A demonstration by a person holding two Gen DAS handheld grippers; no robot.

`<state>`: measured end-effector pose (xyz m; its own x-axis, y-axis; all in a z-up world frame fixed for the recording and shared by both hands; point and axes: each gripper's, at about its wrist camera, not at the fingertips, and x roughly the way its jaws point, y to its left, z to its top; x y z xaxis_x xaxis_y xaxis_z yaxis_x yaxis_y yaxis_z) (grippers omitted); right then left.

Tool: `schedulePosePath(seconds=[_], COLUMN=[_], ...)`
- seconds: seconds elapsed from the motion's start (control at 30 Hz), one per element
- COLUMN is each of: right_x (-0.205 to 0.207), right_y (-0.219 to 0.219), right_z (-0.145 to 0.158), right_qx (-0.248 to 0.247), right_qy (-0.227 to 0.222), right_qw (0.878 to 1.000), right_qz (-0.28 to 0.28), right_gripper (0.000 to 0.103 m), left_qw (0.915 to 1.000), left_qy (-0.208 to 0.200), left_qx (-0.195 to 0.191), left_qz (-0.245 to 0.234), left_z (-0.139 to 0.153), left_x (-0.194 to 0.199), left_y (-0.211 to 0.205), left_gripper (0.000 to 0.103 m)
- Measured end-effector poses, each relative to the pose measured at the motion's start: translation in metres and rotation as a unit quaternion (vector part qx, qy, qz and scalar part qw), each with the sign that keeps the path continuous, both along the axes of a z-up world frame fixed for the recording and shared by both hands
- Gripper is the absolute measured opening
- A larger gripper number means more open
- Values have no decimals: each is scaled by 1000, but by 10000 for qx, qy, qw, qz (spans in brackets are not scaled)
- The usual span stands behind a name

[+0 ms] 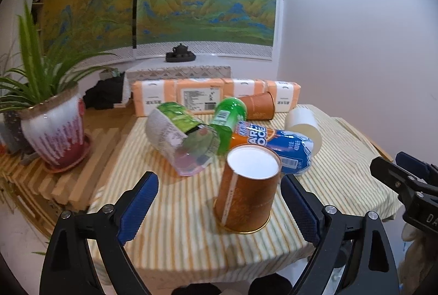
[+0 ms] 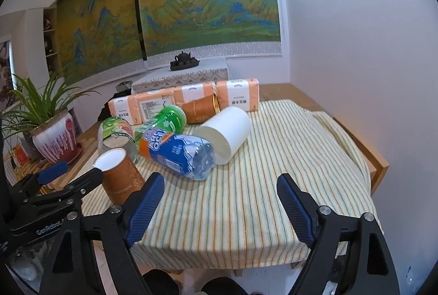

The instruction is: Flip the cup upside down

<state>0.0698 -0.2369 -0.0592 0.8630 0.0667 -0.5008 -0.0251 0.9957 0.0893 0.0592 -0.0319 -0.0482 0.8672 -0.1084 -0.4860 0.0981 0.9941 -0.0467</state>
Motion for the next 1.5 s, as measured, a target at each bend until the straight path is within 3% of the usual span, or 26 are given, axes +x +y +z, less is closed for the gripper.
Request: schedulePosePath(seconds=[0.37, 0.77, 1.5], right_x=[-15, -38, -49], right_y=[25, 40, 34], right_z=[12, 23, 29], right_qx=[-194, -294, -221], right_qy=[-329, -764, -940], right_qw=[9992, 9966, 9953], right_qz=[144, 84, -119], right_gripper=[88, 100, 101], left_qw=[9989, 9943, 9949], left_qy=[-319, -760, -662], left_qx=[-82, -35, 7], left_qz=[346, 743, 761], left_z=[29, 47, 43], left_x=[-44, -74, -77], left_y=[24, 33, 31], left_gripper=[102, 102, 102])
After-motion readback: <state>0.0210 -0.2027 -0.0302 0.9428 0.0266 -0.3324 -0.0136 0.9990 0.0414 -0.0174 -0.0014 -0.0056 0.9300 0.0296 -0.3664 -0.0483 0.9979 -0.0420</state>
